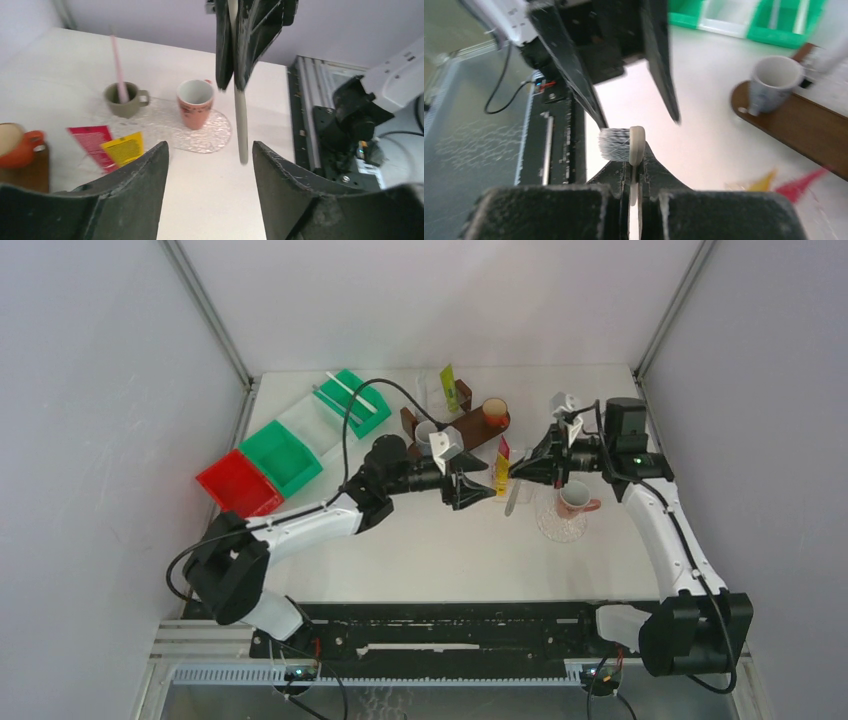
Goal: Prepare toiletry sets of a toothbrush and toothpaste on the tray
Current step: Place the toothbrush in the cup, then pick up the toothbrush from the storage box.
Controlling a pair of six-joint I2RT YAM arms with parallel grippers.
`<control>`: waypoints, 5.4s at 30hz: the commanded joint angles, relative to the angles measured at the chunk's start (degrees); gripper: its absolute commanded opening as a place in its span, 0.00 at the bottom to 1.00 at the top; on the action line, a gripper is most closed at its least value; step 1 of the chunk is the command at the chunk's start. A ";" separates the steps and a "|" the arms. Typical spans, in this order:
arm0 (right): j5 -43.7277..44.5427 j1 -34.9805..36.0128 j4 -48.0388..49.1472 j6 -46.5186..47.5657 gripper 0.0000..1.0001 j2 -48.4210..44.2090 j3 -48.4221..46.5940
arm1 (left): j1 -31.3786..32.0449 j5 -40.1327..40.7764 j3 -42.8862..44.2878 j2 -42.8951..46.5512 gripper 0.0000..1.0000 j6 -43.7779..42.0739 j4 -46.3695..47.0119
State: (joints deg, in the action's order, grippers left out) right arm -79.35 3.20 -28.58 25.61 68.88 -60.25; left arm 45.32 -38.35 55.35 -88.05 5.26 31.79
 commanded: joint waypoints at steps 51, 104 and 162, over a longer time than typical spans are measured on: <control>30.70 -22.76 0.34 -0.71 0.21 10.38 1.97 | -8.67 27.28 -17.95 12.66 0.91 7.14 23.32; 22.27 -4.44 -0.60 -3.14 0.55 2.16 -4.70 | -36.74 56.51 67.50 -41.58 0.57 38.94 -55.21; 20.75 -5.41 -1.48 -2.70 0.55 4.07 -4.70 | -40.46 49.29 53.00 -37.58 0.00 36.41 -39.50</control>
State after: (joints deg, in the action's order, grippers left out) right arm -57.06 -1.91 -30.76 22.44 72.99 -64.38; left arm 4.49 8.88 113.93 -134.67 45.87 -17.50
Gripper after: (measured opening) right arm 0.553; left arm 0.058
